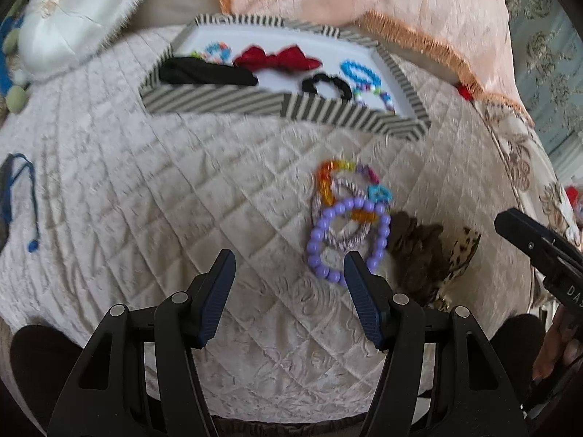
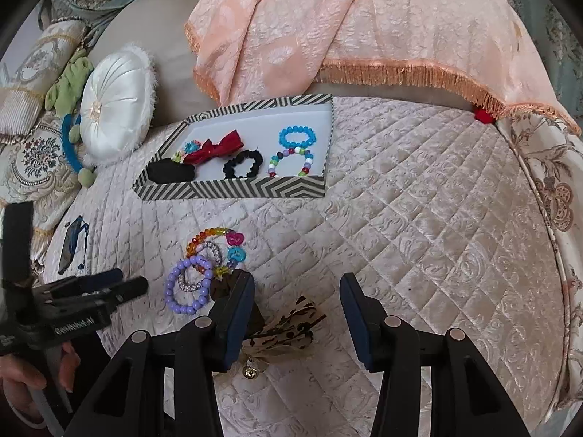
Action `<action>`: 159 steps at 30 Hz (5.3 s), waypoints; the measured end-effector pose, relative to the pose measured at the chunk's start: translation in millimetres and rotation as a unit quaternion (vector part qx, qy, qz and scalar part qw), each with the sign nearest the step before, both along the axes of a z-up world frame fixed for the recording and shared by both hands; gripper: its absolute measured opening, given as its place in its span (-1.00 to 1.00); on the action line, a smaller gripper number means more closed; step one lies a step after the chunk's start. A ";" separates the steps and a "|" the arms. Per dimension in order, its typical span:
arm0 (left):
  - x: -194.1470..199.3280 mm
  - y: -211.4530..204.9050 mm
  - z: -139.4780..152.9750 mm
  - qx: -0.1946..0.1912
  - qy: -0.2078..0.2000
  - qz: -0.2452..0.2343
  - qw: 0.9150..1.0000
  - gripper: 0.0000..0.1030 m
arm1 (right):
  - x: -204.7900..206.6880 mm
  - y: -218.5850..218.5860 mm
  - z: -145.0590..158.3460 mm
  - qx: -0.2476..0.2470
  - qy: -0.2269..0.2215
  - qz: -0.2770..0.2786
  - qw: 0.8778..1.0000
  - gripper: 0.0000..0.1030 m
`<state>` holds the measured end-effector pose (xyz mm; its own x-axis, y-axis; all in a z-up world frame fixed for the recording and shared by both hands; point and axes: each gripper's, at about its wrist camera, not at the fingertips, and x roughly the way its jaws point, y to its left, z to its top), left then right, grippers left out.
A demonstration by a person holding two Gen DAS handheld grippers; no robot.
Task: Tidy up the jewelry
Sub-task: 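Move left tool toward purple bead bracelet while right tool approaches brown scrunchie, then grasp purple bead bracelet with left tool while right tool grasps brown scrunchie, then carry purple bracelet and brown scrunchie into the tray and release both, then move left tool toward silver beaded bracelet while right tool approaches rainbow bracelet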
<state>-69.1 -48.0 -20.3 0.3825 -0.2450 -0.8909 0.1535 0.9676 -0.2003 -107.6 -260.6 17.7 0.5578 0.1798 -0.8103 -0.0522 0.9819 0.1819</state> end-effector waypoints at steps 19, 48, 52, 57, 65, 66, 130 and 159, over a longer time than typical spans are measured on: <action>11.7 -17.2 -27.0 0.014 -0.004 -0.028 0.999 -0.58 | 23.7 39.5 -59.2 0.016 0.061 0.108 0.992 -0.38; 24.1 24.2 72.2 -0.039 -0.081 -0.017 0.996 -0.84 | 9.4 13.1 30.2 0.034 -0.056 0.078 0.995 -0.76; 32.7 27.7 81.7 -0.033 -0.092 -0.007 0.995 -0.84 | 14.9 12.3 36.4 0.035 -0.062 0.076 0.995 -0.76; 42.6 26.0 90.1 -0.021 -0.104 -0.003 0.994 -0.84 | 19.5 12.2 38.2 0.035 -0.063 0.075 0.995 -0.76; 58.5 17.0 96.3 0.001 -0.118 -0.006 0.993 -0.84 | 37.5 11.9 42.5 0.034 -0.062 0.072 0.995 -0.76; 60.0 16.0 96.4 0.004 -0.119 -0.006 0.993 -0.84 | 40.2 11.5 42.3 0.033 -0.062 0.071 0.995 -0.76; 273.3 3.8 37.0 0.030 -0.071 0.041 0.996 -0.84 | 268.7 34.0 -7.0 0.000 -0.017 0.062 0.998 -0.76; 212.4 20.2 30.2 0.061 -0.081 0.067 0.993 -0.06 | 226.8 19.8 -14.9 0.016 -0.019 0.033 0.999 -0.25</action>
<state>143.2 -27.7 9.8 0.5457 -0.0763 -0.8345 0.0427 0.9971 -0.0633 119.2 -240.8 2.8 0.5746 0.2434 -0.7814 -0.1242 0.9696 0.2107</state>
